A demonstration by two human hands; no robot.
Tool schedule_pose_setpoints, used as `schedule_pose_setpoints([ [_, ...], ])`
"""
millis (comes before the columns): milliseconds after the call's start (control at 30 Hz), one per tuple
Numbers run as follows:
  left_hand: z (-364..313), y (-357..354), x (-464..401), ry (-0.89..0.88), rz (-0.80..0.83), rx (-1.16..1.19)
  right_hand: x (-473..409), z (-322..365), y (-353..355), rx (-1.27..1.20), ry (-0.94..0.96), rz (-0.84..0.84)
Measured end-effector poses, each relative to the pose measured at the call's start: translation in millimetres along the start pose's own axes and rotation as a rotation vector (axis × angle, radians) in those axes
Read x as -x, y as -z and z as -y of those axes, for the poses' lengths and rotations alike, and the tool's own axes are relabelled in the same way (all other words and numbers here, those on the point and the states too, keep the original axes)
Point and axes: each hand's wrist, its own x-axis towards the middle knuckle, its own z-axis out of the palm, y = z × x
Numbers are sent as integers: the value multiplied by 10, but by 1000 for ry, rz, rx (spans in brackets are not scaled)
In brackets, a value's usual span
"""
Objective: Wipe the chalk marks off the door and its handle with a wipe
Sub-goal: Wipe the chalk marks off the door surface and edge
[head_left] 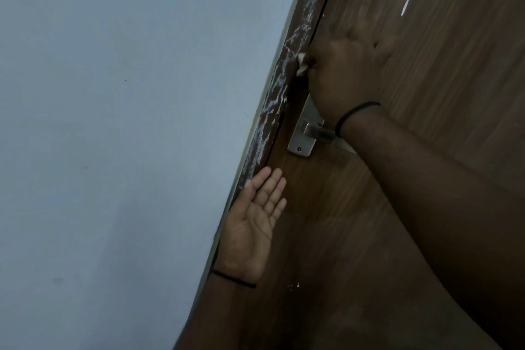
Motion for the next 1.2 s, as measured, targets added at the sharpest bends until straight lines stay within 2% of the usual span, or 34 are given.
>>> schedule_pose_setpoints([
  [167, -12, -53, 26, -2, 3, -12, 492, 201, -171, 79, 258, 199],
  [233, 10, -34, 60, 5, 4, -14, 494, 188, -191, 65, 258, 219],
  [300, 7, -25, 82, 5, 9, -22, 362, 109, -149, -15, 196, 151],
  [400, -44, -49, 52, -10, 20, -39, 6, -76, -22, -94, 38, -43],
  [500, -114, -147, -27, -30, 35, -48, -156, -168, 51, -101, -61, -80],
  [667, -157, -285, -111, -41, 52, -72, 208, -98, -20, -129, 151, 20],
  [800, -213, -346, -146, -43, 49, -93, -250, -201, 79, -299, 80, -64],
  [900, -276, -398, -197, -66, 49, -89, -666, -290, 156, -313, -6, -161],
  [1000, -309, -430, -229, -72, 54, -93, -728, -279, 129, -363, 13, -167],
  [1067, -306, -439, -232, -73, 57, -98, -521, -233, 42, -387, 58, -142],
  [1200, -317, -449, -215, -62, 56, -103, -115, -177, -55, -375, 271, -12],
])
